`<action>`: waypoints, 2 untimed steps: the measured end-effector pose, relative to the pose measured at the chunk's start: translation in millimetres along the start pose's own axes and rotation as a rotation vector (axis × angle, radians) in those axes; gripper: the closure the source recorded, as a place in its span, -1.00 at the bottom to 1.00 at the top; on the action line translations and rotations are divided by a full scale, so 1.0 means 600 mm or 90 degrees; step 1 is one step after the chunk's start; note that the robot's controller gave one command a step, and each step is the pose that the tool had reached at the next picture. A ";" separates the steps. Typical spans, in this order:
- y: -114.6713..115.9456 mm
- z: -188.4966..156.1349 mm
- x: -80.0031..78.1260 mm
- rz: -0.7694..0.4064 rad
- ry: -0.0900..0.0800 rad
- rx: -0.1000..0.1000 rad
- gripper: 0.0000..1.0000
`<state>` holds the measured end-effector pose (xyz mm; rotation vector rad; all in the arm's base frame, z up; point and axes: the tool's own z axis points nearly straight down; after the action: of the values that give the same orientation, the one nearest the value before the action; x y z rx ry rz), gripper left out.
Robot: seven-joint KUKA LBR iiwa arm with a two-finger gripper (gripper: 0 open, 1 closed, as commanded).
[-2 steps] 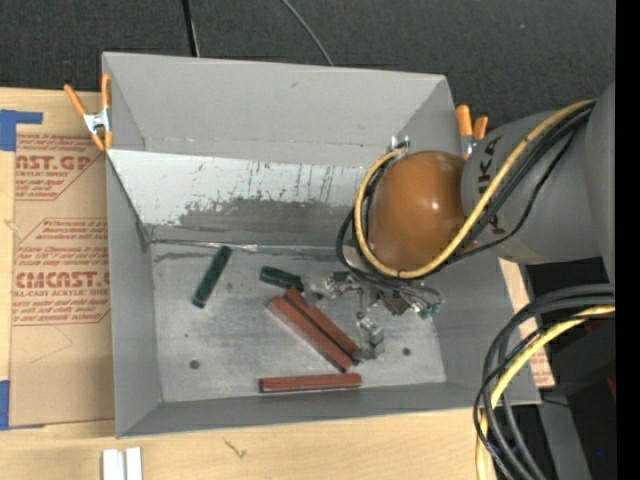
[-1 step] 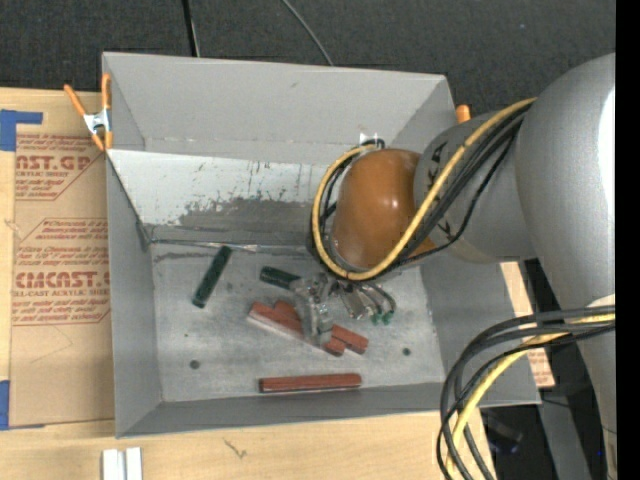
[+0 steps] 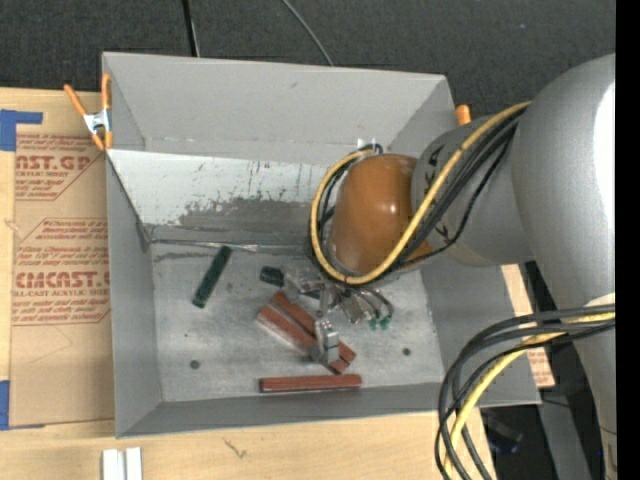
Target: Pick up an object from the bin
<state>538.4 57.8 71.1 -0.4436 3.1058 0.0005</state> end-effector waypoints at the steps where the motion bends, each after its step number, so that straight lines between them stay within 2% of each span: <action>1: 0.000 -0.009 -0.005 0.000 -0.002 0.000 1.00; 2: 0.000 0.000 0.000 0.000 0.000 0.000 -1.00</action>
Offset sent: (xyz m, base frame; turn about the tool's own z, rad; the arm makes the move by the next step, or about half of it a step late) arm 0.0000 0.0000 0.0000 0.0000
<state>538.3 58.0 71.0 -0.4435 3.1063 0.0014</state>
